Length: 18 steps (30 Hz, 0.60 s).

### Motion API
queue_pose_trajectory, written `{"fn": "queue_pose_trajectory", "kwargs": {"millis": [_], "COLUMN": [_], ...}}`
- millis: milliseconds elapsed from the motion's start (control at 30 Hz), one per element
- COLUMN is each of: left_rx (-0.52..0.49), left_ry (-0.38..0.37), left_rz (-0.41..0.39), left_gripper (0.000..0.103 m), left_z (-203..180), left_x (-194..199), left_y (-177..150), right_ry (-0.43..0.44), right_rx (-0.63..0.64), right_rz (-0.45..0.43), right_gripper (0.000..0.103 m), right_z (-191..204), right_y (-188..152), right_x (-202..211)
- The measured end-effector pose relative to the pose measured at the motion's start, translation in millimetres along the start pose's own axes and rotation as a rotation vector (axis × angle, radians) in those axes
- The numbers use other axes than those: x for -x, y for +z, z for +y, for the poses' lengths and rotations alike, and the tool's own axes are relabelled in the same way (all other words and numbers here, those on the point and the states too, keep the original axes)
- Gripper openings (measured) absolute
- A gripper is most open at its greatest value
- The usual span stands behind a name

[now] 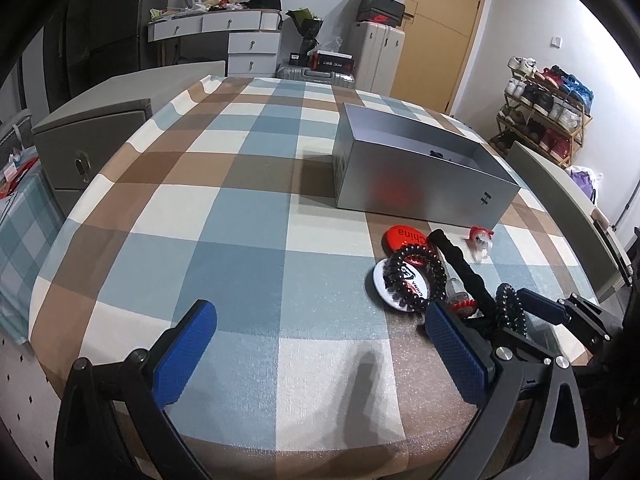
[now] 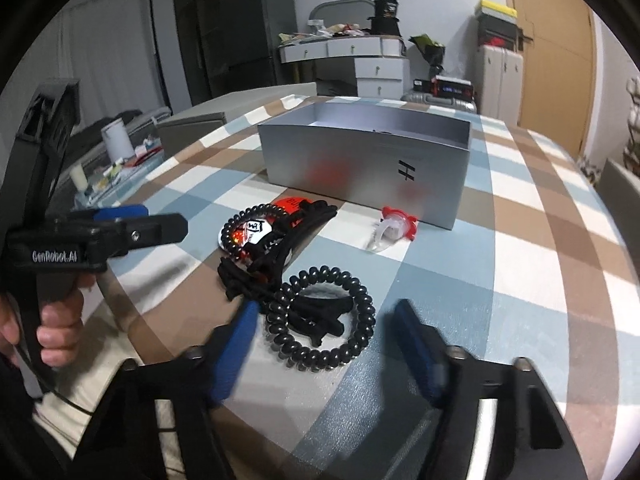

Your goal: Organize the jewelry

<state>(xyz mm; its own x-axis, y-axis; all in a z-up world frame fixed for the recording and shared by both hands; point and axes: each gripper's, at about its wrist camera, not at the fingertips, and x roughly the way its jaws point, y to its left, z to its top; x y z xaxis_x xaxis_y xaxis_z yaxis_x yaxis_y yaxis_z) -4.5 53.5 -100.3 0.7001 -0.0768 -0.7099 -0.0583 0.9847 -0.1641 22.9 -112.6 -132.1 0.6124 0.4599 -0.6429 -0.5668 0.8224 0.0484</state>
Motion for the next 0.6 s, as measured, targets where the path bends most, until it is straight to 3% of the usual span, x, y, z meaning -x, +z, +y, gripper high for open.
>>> {"fn": "queue_pose_trajectory", "kwargs": {"millis": [133, 433, 600], "left_rx": [-0.004, -0.034, -0.15], "left_ry": [0.005, -0.001, -0.048], "left_rz": [0.003, 0.012, 0.087], "left_gripper": [0.102, 0.102, 0.102], "left_z": [-1, -6, -21], "left_x": [-1, -6, -22], "left_y": [3, 11, 19], "right_ry": [0.006, 0.043, 0.063], "right_rx": [0.01, -0.053, -0.107], "right_rz": [-0.013, -0.078, -0.12], "right_gripper": [0.048, 0.046, 0.046], "right_z": [1, -13, -26], "right_y": [-2, -4, -4], "right_x": [3, 17, 27]}}
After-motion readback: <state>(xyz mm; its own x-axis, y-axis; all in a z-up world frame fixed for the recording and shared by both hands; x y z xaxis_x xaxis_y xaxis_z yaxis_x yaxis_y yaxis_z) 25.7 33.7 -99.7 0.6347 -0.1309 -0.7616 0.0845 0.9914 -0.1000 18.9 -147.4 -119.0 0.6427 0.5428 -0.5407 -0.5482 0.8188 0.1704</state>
